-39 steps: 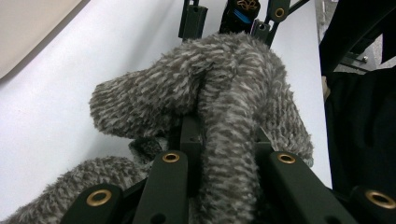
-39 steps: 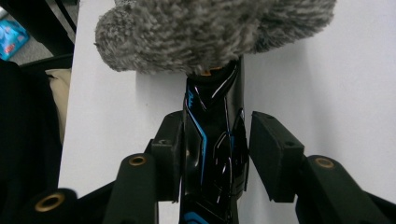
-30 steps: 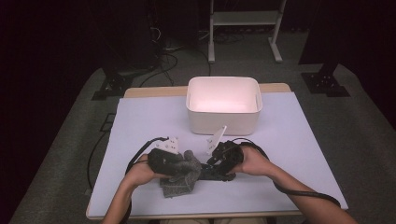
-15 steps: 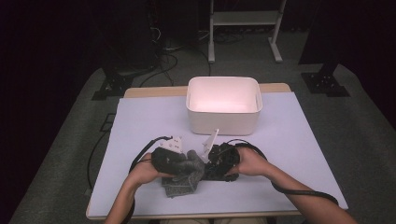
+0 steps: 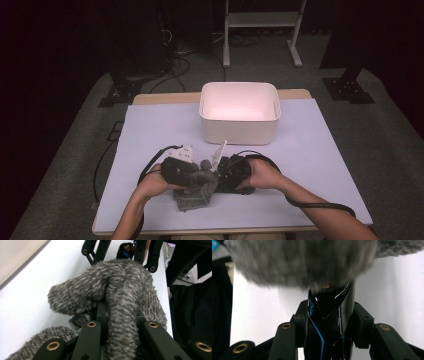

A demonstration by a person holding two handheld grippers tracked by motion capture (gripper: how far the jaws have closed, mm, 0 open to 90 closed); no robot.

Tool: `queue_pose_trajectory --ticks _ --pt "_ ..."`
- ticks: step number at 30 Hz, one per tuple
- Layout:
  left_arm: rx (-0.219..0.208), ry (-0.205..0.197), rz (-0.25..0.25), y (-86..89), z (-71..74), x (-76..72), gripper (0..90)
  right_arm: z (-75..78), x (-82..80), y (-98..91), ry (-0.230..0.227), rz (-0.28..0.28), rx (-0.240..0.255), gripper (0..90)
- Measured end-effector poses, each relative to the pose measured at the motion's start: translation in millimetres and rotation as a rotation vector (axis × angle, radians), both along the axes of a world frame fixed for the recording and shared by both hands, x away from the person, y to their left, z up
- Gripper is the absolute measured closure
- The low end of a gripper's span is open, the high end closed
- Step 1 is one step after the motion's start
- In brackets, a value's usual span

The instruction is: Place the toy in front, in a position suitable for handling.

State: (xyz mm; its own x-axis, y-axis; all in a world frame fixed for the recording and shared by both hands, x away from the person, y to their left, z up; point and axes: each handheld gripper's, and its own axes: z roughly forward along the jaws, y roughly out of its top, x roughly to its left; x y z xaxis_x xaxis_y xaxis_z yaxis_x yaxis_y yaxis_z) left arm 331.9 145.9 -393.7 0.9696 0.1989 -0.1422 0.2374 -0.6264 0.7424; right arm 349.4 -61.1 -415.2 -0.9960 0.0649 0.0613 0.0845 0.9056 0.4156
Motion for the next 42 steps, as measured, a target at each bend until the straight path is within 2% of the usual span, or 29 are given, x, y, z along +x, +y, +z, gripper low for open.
queue_pose_trajectory --ticks 2,4,5,7,8,11,13,18,20,21,23,27,30,35,38,40,42 --pt "-0.016 -0.014 0.017 7.1 6.4 -0.3 75.9 2.1 1.1 -2.3 -0.008 -0.012 0.055 55.6" --pt "-0.023 -0.035 0.043 19.2 17.8 -0.7 75.9 5.6 3.1 -3.4 -0.016 -0.026 0.129 55.6" --pt "-0.019 -0.043 0.052 23.2 21.4 -1.0 75.9 8.8 4.6 -3.2 -0.007 -0.042 0.182 55.6" --pt "0.011 -0.062 0.089 36.0 31.7 -1.3 75.9 11.4 6.2 -2.7 -0.011 -0.051 0.233 55.6" --pt "0.019 -0.067 0.101 40.4 34.4 -0.7 75.9 13.7 7.4 -1.9 -0.012 -0.061 0.278 55.6" --pt "0.014 -0.060 0.135 54.0 40.5 0.1 75.9 16.6 7.7 -0.6 -0.024 -0.081 0.329 55.6" --pt "0.006 -0.053 0.132 55.9 40.9 0.0 75.9 17.3 6.8 0.6 -0.034 -0.089 0.366 55.5" --pt "0.020 -0.021 0.089 38.4 27.6 2.9 75.9 11.9 3.8 2.1 -0.033 -0.071 0.380 55.5" --pt "0.006 -0.010 0.078 31.8 23.5 4.3 75.9 9.4 0.7 -0.2 -0.051 -0.066 0.363 55.4" --pt "-0.006 -0.008 0.075 30.1 23.2 4.8 75.9 8.4 0.4 -3.2 -0.054 -0.071 0.372 55.5" --pt "-0.031 -0.010 0.064 25.2 26.9 5.6 75.9 9.5 1.3 -9.4 -0.039 -0.086 0.392 55.5" --pt "-0.016 -0.035 0.036 11.6 38.1 3.7 75.9 13.4 0.0 -21.1 -0.043 -0.087 0.417 55.0" --pt "0.003 -0.063 0.004 -2.3 47.8 1.3 75.9 18.3 -2.9 -30.4 -0.055 -0.089 0.417 54.8" --pt "0.006 -0.083 -0.036 -19.2 58.8 -0.4 75.9 24.8 -8.8 -48.7 -0.072 -0.109 0.415 55.0" --pt "0.016 -0.089 -0.052 -23.7 64.5 1.1 76.0 26.8 -13.8 -61.8 -0.089 -0.113 0.426 55.8" --pt "0.019 -0.093 -0.060 -25.3 68.1 2.2 76.1 26.2 -14.4 -68.0 -0.064 -0.112 0.434 55.9" --pt "0.025 -0.094 -0.064 -26.3 71.5 3.1 76.1 25.2 -15.0 -72.2 -0.066 -0.118 0.451 56.0"
